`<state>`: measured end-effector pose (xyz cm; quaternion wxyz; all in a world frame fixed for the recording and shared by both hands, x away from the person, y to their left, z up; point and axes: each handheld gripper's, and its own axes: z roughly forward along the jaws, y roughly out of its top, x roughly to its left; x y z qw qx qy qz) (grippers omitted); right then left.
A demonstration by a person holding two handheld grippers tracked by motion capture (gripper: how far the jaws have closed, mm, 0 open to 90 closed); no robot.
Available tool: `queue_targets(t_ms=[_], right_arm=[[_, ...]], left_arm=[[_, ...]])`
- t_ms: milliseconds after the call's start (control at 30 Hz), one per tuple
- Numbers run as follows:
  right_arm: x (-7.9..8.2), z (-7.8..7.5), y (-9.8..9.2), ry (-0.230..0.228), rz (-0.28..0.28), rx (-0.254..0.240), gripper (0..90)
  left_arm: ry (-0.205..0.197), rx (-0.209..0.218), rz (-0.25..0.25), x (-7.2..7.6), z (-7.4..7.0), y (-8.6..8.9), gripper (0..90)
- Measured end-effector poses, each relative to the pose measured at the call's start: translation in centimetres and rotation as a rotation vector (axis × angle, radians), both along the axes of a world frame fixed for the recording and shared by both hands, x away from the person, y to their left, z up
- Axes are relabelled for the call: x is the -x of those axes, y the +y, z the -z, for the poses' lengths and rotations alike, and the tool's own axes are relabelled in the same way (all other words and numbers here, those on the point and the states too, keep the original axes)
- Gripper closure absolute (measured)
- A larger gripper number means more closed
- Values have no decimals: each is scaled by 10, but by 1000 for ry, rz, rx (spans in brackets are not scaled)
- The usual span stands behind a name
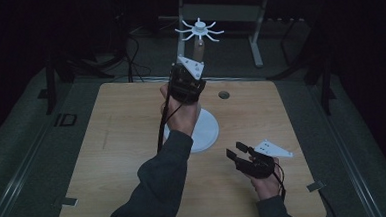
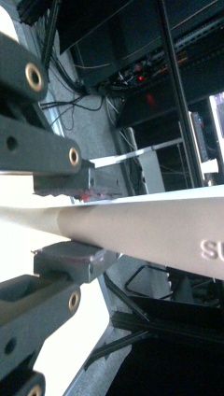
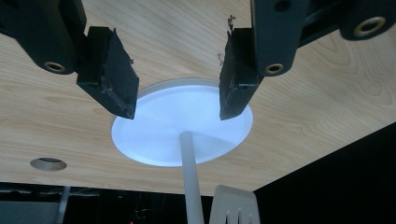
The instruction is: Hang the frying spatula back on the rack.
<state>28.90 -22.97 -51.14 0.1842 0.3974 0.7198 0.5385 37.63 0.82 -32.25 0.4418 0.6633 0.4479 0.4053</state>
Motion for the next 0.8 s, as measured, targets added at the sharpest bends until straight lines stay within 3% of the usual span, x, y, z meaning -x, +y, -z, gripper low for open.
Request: queue_targets(t_ms=[300,500,700,767,800], right_arm=[[0,1,0,1,6,11,469],[0,1,-1,1,9,15,466],[-1,2,-6,5,26,21,460],[-2,2,-9,11,34,28,455],[-3,3,-10,13,40,34,453]], left_arm=[[-25,44,94,9,0,5,486],[-34,43,136,17,0,5,394],[-5,66,255,34,10,19,348],[-1,60,267,36,12,21,346],[21,59,295,41,18,29,346]])
